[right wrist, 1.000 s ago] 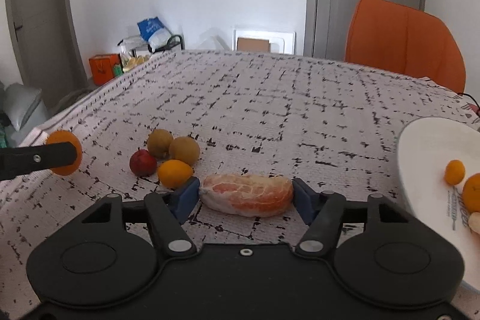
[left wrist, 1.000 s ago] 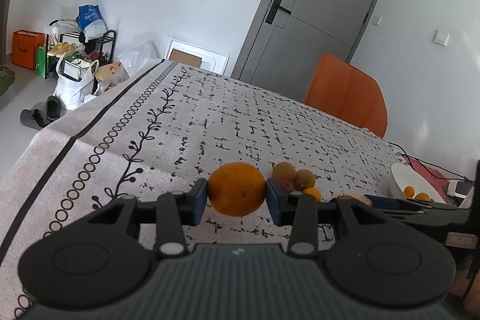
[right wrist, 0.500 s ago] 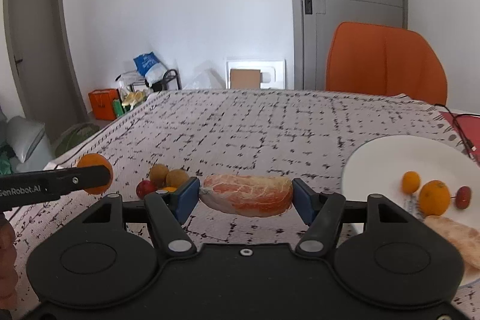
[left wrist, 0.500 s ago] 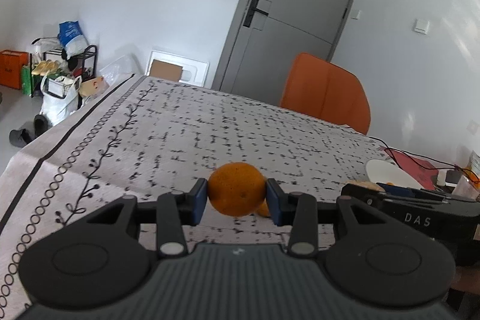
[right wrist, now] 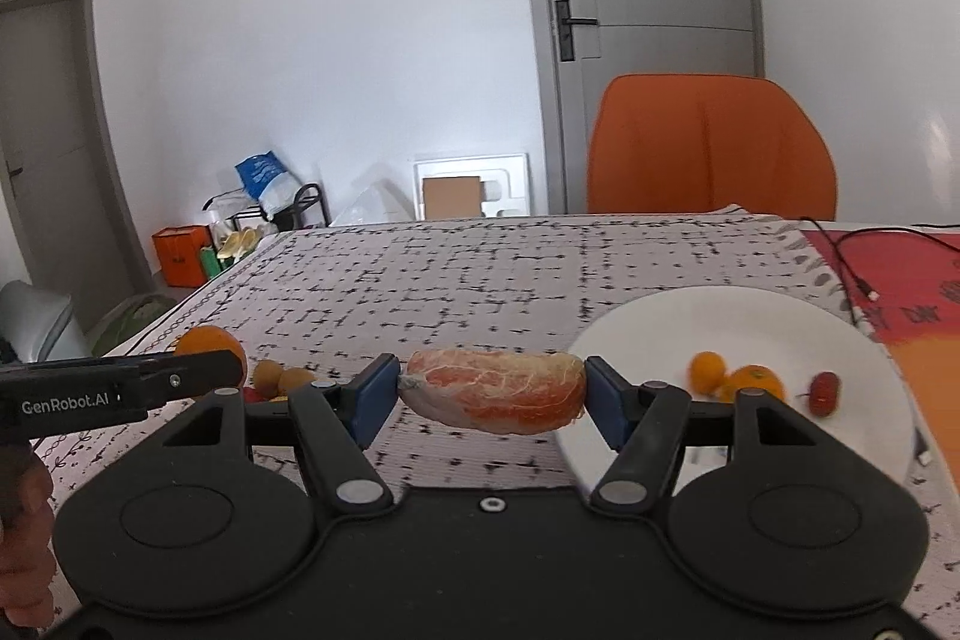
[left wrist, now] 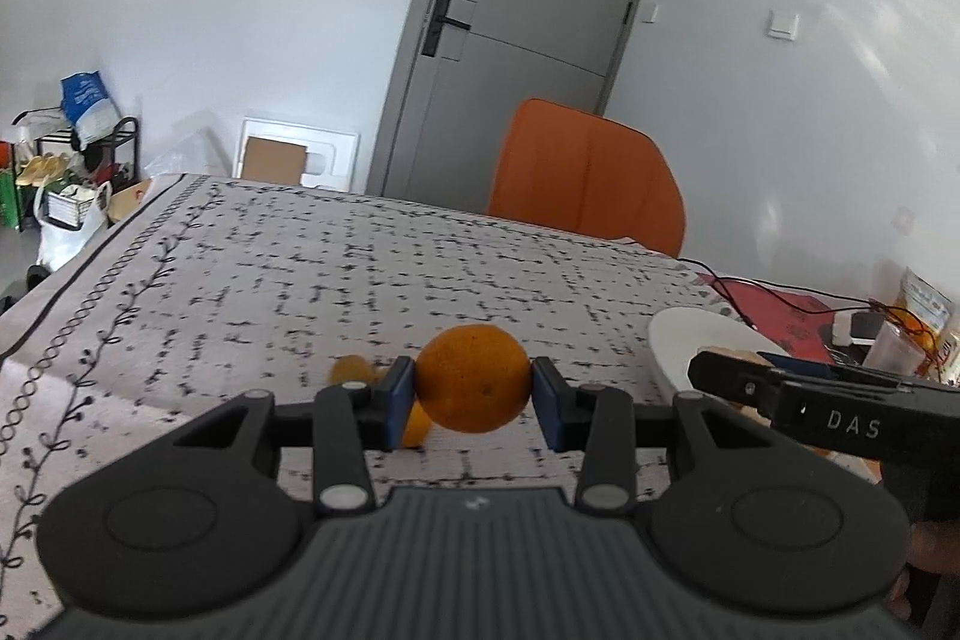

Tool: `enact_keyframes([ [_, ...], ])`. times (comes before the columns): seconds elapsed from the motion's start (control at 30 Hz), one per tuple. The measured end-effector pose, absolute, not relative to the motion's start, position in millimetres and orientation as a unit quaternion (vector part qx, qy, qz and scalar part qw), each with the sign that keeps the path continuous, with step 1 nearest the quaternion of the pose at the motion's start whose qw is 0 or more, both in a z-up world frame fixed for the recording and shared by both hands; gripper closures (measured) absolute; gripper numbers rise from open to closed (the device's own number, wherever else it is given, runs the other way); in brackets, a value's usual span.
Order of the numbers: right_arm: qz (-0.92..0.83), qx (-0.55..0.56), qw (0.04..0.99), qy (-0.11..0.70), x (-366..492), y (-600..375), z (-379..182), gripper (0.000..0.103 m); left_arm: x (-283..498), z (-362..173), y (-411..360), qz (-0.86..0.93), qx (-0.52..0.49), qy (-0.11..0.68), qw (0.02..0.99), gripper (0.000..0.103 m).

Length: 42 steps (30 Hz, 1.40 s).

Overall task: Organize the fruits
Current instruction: 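Carry the large orange and the pomelo piece over the white plate with both tools, then open both tools to drop the orange and pomelo piece onto the plate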

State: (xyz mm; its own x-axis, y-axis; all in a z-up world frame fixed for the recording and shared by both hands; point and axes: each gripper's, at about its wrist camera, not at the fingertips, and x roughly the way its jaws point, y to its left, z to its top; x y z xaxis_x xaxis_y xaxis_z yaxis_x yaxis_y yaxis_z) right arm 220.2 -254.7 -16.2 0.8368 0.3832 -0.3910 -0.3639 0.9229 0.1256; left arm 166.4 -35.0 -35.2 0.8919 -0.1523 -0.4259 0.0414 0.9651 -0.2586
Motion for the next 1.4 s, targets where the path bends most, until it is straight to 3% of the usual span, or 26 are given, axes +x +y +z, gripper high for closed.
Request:
enact_keyframes([
  [1.4, 0.065, 0.080, 0.972, 0.212, 249, -389, -44, 0.039, 219, -34, -147, -0.141, -0.060, 0.244, 0.958, 0.062],
])
